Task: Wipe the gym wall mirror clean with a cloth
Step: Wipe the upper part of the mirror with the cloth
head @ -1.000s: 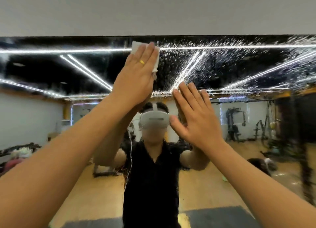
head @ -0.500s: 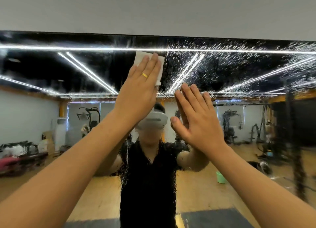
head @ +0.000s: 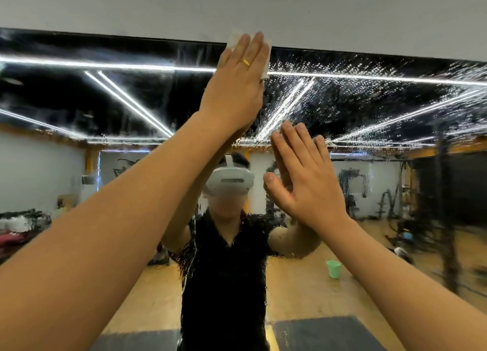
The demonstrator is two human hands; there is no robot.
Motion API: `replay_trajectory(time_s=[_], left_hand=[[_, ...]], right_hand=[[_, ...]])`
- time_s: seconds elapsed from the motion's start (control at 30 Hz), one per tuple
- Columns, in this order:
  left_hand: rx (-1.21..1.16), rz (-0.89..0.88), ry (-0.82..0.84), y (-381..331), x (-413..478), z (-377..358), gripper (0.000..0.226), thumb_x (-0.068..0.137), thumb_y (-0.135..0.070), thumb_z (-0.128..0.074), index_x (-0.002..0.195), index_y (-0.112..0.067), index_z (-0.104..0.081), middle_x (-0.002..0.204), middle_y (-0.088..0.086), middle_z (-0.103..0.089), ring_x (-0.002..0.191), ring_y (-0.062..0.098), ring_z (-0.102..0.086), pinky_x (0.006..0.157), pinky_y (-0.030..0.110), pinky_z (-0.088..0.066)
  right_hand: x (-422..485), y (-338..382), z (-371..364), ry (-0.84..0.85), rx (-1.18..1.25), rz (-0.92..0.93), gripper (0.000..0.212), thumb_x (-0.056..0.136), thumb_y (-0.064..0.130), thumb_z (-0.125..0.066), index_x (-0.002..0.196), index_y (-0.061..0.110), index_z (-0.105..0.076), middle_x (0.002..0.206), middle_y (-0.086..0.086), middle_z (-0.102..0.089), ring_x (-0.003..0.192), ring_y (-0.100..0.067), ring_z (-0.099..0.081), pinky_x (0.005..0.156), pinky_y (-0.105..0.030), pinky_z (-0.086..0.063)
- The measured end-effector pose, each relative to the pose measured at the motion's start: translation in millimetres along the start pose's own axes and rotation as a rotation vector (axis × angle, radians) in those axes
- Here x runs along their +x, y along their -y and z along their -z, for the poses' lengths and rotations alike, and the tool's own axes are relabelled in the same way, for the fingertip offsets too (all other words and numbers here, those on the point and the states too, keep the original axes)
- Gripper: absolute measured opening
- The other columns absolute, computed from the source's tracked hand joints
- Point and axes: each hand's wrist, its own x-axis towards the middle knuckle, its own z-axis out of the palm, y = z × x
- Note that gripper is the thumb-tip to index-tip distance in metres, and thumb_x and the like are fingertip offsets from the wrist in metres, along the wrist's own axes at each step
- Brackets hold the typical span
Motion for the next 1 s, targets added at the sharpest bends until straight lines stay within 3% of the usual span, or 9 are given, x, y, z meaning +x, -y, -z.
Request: replay_trajectory(time_s=[0.33, 0.43, 0.7, 1.0], left_hand=[[-0.038, -0.020, -0.016, -8.6, -81.7, -15.2, 0.064, 0.107, -0.025, -0.037, 0.164, -0.007, -0.017, 0.172, 0.010, -0.013, 0.159, 0.027, -0.008, 0.126, 0.040, -0.001], [-0.032, -0.030, -0.030, -10.7, -67.4, -12.0, 0.064, 0.106, -0.030, -0.031, 0.164, -0.008, -0.018, 0.172, 0.011, -0.015, 0.159, 0.029, -0.011, 0.127, 0.044, -0.006], [0.014, -0.003, 0.040, -21.0, 13.2, -3.8, 0.061, 0.111, -0.025, -0.028, 0.166, -0.010, -0.005, 0.174, 0.009, 0.001, 0.160, 0.026, 0.003, 0.128, 0.042, 0.001], [-0.014, -0.078, -0.047, -17.5, -47.5, -18.5, 0.065, 0.105, -0.036, -0.021, 0.164, -0.007, -0.019, 0.172, 0.012, -0.015, 0.159, 0.029, -0.011, 0.125, 0.039, 0.000]], right_hand=[[-2.4, 2.7, -0.8, -0.012, 0.008, -0.002, 0.070, 0.103, 0.049, -0.046, 0.162, 0.015, -0.030, 0.171, -0.006, -0.020, 0.159, -0.023, -0.012, 0.128, -0.052, -0.012], [-1.4, 2.3, 0.6, -0.012, 0.006, -0.002, 0.070, 0.102, 0.049, -0.047, 0.162, 0.015, -0.031, 0.170, -0.006, -0.021, 0.159, -0.023, -0.012, 0.128, -0.053, -0.014], [-0.4, 2.0, -0.1, -0.021, 0.002, -0.005, 0.069, 0.102, 0.050, -0.047, 0.160, 0.014, -0.034, 0.170, -0.007, -0.024, 0.159, -0.024, -0.014, 0.128, -0.053, -0.014], [-0.8, 2.5, -2.1, -0.034, 0.008, -0.003, 0.069, 0.102, 0.049, -0.045, 0.160, 0.013, -0.035, 0.169, -0.008, -0.025, 0.159, -0.024, -0.015, 0.127, -0.055, -0.017]])
